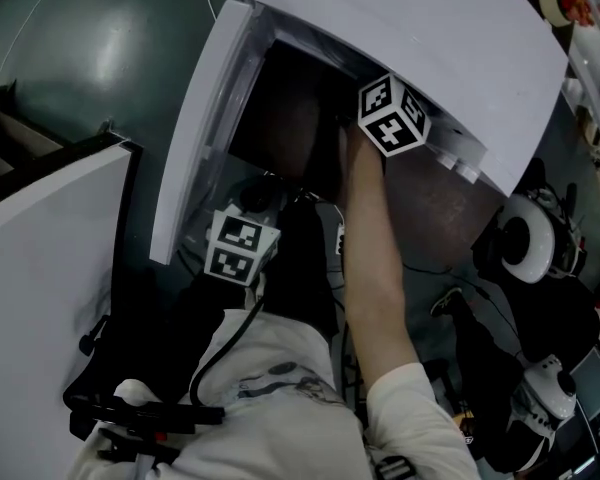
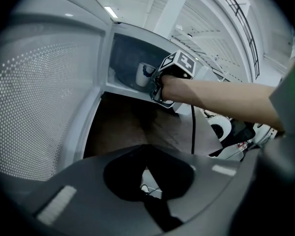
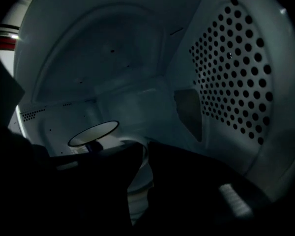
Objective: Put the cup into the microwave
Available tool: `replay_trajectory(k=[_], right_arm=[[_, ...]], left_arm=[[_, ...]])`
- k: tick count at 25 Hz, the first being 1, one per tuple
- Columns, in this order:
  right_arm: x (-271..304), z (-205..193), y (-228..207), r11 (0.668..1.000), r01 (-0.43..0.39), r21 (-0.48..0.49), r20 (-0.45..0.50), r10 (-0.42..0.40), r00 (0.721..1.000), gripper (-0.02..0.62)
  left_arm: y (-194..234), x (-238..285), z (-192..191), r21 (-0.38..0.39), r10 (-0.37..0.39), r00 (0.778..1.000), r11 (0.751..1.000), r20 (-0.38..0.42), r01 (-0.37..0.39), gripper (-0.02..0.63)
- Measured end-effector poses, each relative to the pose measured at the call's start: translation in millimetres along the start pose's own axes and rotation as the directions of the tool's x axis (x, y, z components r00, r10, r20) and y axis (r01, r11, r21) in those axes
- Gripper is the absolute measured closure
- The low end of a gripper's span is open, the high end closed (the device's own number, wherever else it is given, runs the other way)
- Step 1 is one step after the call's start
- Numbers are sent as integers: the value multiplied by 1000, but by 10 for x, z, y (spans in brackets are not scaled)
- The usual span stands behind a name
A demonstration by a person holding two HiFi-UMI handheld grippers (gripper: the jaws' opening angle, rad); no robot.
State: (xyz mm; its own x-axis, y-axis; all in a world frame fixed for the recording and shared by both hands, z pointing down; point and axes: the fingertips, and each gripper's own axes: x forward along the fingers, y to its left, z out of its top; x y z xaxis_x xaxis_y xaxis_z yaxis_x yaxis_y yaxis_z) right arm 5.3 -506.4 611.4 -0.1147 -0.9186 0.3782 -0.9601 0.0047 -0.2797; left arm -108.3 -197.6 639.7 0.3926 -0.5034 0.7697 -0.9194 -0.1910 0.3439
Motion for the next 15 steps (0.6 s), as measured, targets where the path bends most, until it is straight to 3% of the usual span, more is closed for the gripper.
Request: replay_trajectory(k=[3, 8, 13, 15], right_arm=[[-11, -29, 17, 999, -27, -39, -14, 27, 1000, 546], [-99, -192, -9, 993, -79, -83, -88, 71, 994, 473], [-458, -396, 80, 974, -158, -165, -149, 134, 980, 480], [-731, -483, 141, 960, -202, -196, -170, 169, 971, 518]], left_arm=[[5, -1, 21, 5, -3, 1000, 1000, 6, 3, 606], [-45, -8, 64, 23, -15, 1000, 1000, 20, 14, 606], [-133, -3, 67, 46, -31, 999, 999, 30, 29, 606], [-199, 3, 77, 61, -42, 998, 997, 37, 40, 606]])
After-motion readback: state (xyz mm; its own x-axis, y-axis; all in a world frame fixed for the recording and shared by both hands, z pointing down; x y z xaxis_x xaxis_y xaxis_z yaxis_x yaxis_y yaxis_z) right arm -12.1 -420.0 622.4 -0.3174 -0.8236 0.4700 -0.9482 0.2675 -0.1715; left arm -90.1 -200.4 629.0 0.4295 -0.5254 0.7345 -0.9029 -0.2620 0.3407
